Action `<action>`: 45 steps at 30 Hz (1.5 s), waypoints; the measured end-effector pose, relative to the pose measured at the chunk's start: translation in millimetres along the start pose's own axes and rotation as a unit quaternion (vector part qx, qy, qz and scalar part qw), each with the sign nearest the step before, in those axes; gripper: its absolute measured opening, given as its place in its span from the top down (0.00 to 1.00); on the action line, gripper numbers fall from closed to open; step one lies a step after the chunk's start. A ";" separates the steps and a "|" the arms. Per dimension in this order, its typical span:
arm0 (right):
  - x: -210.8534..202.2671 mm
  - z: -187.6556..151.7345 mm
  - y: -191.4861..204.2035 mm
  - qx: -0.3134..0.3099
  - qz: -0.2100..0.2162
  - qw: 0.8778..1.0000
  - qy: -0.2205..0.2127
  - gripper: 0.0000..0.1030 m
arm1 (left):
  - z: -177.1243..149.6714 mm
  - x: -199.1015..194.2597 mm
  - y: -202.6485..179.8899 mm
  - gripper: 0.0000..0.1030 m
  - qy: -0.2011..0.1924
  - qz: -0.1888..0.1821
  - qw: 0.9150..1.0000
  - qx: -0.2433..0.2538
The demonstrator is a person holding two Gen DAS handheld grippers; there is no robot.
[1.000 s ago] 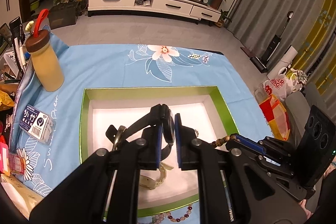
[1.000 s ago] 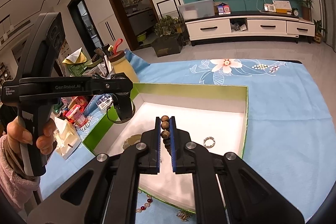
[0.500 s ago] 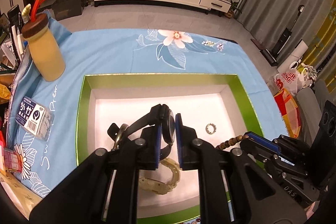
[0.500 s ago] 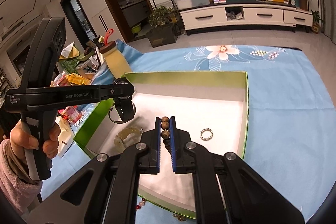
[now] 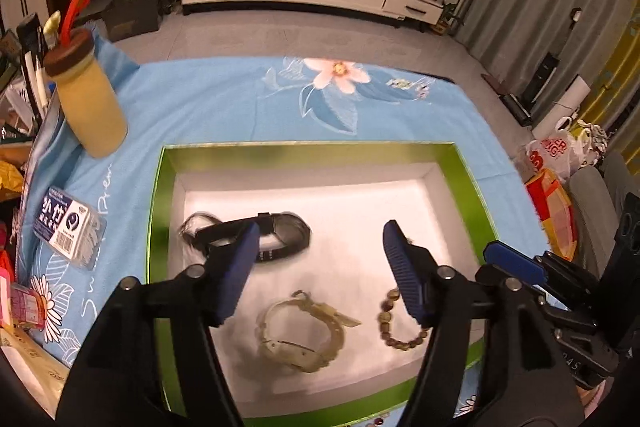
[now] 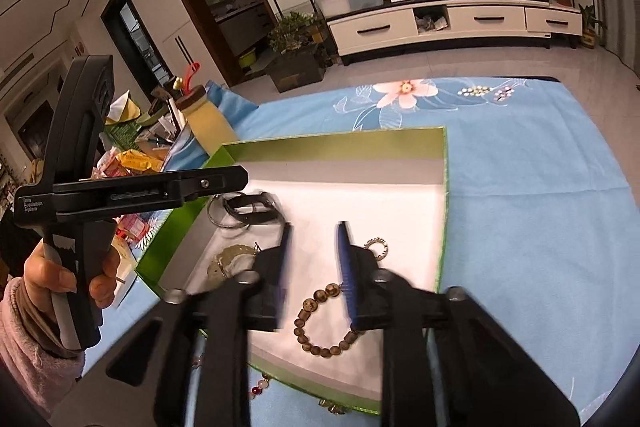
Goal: Organize jewelry
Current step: 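Open both tools to drop the black watch and bead bracelet into the box, then withdraw both open tools from the box toward the remaining jewelry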
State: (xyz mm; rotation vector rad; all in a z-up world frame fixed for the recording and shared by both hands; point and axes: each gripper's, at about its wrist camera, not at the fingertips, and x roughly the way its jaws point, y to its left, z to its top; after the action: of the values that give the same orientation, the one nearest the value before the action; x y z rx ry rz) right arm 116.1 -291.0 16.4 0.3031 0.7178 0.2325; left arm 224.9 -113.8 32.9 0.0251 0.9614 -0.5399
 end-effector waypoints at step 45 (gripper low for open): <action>-90.4 -146.5 4.6 0.039 -0.068 0.996 0.033 0.31 | -245.7 -130.2 42.1 0.02 0.014 0.060 0.997 -0.053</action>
State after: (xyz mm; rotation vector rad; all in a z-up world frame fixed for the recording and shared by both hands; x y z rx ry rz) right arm -49.2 -286.6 -31.5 0.3195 0.8116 0.0854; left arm -4.6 40.8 -17.2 -0.0043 1.0075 -0.3795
